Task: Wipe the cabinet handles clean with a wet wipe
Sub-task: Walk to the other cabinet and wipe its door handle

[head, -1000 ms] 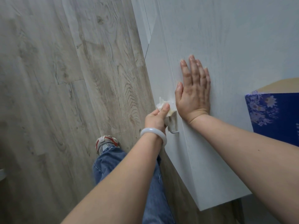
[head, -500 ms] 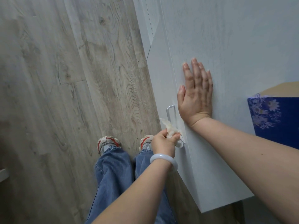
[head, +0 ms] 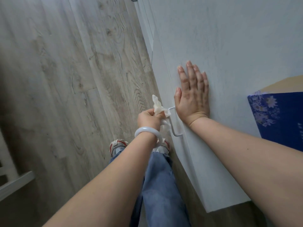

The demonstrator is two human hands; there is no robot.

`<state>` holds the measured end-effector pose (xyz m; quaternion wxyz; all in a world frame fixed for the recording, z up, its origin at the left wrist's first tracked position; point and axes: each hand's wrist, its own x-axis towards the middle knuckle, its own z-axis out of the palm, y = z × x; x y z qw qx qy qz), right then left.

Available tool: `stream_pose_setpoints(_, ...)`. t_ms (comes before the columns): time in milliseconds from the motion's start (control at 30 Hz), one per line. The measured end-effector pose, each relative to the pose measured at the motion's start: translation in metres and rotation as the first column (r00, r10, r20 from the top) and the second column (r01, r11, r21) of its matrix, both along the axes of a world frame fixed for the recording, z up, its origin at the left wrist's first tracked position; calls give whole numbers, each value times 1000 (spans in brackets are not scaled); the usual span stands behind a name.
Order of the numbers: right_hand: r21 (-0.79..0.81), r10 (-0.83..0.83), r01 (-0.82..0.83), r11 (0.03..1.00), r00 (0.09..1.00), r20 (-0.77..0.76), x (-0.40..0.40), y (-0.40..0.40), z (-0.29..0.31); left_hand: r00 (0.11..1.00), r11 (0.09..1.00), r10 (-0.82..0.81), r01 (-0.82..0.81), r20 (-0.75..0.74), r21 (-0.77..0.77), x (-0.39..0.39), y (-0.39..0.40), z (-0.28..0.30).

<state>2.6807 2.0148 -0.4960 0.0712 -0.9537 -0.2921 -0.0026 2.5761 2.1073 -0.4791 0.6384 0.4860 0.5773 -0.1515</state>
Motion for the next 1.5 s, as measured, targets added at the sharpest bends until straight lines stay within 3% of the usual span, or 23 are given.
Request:
stream_pose_setpoints(300,-36,11,-15,999,994,-110,2,-1,7,997,997,-64,66,-50,47,0,43,30)
stream_pose_setpoints(533,-64,-6,-2,998,991,-137,4,2,16,991,991,-129,130,16,-14,49,89,40)
stream_pose_setpoints(833,-154,-320,290,945,918,-233,48,80,58,985,980,-174,174,4,-101,103,217,54)
stream_pose_setpoints(1100,-37,-200,199,979,923,-330,187,232,59,964,965,-256,259,-78,41,158,331,44)
stream_pose_setpoints(1233,2,64,-66,998,944,-323,252,304,49,950,956,-293,294,-106,-15,194,353,32)
stream_pose_setpoints(1367,22,220,-237,971,859,-462,267,352,21,956,966,-259,256,-140,-38,230,372,22)
stream_pose_setpoints(1433,-33,159,-204,978,844,-512,272,366,0,959,971,-239,238,-154,-21,247,385,12)
stream_pose_setpoints(1500,-99,-21,-41,994,830,-557,273,371,-19,955,973,-231,231,-187,-23,261,397,-4)
